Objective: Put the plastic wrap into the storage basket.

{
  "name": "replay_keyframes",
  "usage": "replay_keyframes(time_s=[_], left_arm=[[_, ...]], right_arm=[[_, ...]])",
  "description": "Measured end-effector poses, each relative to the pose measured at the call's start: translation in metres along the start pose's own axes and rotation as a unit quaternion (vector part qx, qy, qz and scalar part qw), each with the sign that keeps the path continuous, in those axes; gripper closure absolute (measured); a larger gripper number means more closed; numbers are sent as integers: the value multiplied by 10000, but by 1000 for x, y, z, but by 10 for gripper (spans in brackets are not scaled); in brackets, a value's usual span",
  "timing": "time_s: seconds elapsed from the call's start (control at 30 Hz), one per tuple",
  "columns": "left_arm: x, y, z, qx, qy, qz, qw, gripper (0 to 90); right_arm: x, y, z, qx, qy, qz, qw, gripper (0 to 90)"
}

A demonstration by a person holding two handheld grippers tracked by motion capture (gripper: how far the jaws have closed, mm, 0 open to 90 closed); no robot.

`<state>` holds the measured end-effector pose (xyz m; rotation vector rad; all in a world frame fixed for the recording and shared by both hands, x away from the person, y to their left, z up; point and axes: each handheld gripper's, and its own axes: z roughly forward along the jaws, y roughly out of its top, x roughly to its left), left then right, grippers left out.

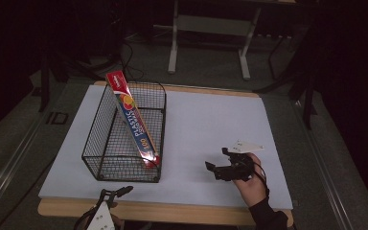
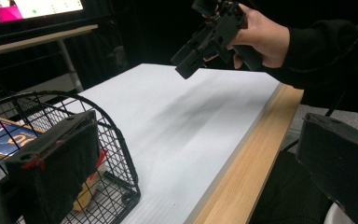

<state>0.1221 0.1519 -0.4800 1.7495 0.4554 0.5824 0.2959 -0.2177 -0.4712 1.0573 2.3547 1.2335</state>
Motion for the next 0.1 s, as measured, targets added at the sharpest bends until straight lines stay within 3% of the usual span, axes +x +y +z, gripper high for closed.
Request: replay_keyframes(time_s=[0.1], left_arm=[[0, 0, 0, -4, 7, 6, 10000, 2]], right_arm=[[0, -2, 2, 24, 25, 11, 10000, 142]])
